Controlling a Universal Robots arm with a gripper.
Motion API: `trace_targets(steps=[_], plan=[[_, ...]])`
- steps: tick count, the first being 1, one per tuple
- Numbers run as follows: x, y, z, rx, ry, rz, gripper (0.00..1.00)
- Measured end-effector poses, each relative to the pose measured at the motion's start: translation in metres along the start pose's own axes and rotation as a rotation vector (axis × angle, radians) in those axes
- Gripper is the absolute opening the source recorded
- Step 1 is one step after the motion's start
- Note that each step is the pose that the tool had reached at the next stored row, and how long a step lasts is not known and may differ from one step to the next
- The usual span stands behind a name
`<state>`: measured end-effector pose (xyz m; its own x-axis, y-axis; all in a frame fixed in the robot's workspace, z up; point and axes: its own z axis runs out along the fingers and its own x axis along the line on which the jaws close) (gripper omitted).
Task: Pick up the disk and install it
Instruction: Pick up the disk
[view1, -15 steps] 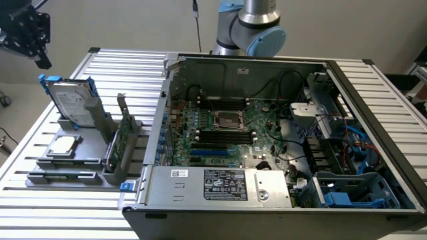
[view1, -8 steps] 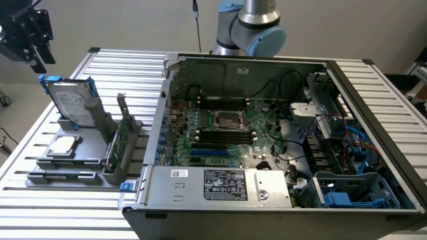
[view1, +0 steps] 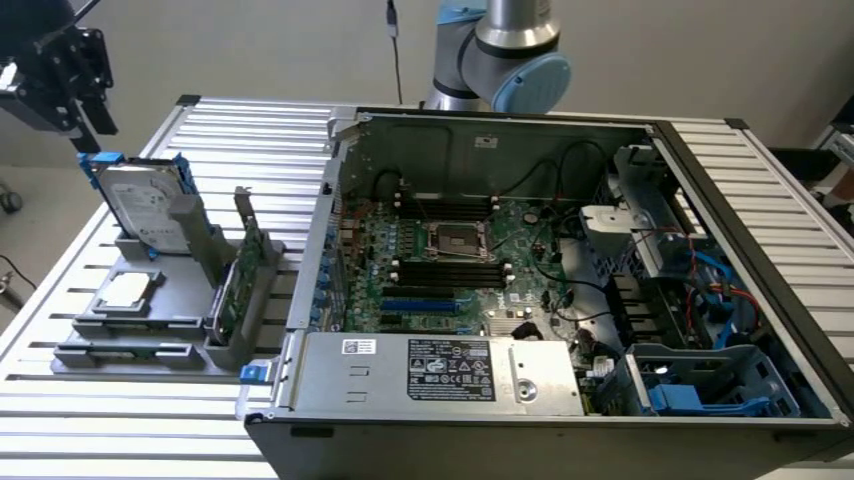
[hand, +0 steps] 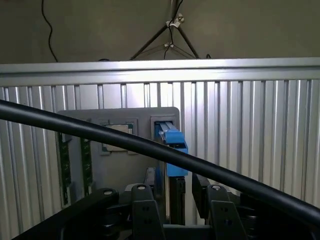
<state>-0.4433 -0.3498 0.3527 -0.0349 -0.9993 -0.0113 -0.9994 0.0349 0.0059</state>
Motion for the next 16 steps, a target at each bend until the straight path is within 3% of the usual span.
trace_targets(steps=[8,10,11,16], plan=[[-0.001,0.0006,0.0145,0.0,-0.0001,0.0,0.42],[-0.001,0.0008,0.0182,-0.0002,0.0,0.0,0.44],[-0.001,0.001,0.02,-0.0003,0.0,0.0,0.51],[-0.001,0.0017,0.0291,-0.0004,0.0001,0.0,0.51]])
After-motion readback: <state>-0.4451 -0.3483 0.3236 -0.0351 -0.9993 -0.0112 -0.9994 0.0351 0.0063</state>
